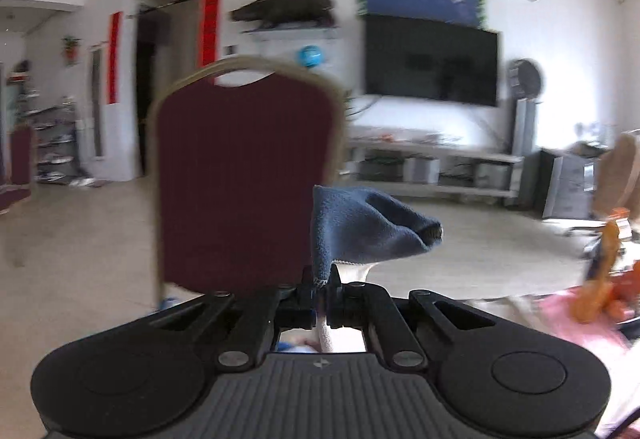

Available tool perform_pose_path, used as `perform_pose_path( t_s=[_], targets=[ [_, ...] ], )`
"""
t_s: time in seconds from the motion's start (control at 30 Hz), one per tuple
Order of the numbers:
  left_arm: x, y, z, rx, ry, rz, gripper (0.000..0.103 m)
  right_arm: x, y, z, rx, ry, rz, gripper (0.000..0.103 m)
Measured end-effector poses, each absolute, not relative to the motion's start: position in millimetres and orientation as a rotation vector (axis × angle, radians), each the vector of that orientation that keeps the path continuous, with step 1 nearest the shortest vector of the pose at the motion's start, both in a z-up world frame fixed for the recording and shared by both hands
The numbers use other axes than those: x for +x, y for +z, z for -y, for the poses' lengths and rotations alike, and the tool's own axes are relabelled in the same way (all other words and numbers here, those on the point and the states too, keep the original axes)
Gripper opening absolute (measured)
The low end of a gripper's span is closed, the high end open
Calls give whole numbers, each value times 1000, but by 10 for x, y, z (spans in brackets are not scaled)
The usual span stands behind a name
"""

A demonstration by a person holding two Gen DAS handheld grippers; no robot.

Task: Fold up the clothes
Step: 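Grasp the other sleeve's blue cuff with the left gripper and lift it, then carry the sleeve with the left gripper across the body toward the fruit bowl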

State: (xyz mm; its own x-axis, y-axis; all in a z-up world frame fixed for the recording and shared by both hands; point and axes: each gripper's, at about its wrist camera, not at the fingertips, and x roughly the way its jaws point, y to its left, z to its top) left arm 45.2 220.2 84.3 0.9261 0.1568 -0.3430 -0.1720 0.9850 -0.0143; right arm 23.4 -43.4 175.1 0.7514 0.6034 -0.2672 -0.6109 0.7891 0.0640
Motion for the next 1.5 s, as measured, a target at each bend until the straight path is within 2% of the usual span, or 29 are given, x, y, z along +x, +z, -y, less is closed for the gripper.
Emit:
perform_pose_path(
  t_s=[0.3,0.33,0.43,0.5,0.63,0.67,0.8,0.93,1.13,1.23,1.3,1.37,1.43,1.47,1.5],
  targets=[
    [852,317,-2873,-135,319,-430,4,477,1066,631,155,669,-491,48],
    [877,259,-2943,-155,360,-449,6,509,1003,631,167,671,-516,48],
    [984,84,-3185,-229,504,-537,25,564,875,648,189,675,-580,50],
    [1081,3,-3376,-297,597,-604,28,596,857,693,211,665,-603,54],
    [967,104,-3540,-455,643,-598,30,600,867,898,283,634,-613,60],
    [914,198,-3446,-413,665,-581,27,598,871,979,309,627,-610,61],
    [569,554,-2963,-236,680,-497,30,559,860,1344,390,597,-597,64],
    [154,633,-2297,-114,528,-472,32,458,751,1835,418,549,-595,70],
    [178,-228,-1209,-37,158,-738,31,339,315,2629,416,378,-706,71],
    [367,-769,-887,-50,86,-839,24,368,0,2901,319,235,-767,71],
    [500,-1034,-702,-39,64,-888,23,455,-252,2985,228,149,-811,71],
    [557,-1132,-681,-18,68,-899,23,565,-500,3011,152,90,-851,65],
    [615,-1231,-659,3,73,-910,24,712,-784,2972,131,88,-903,28],
    [643,-1280,-648,14,75,-915,23,773,-918,2920,146,125,-939,21],
    [672,-1329,-637,24,77,-920,23,834,-1053,2868,162,163,-975,21]
  ],
)
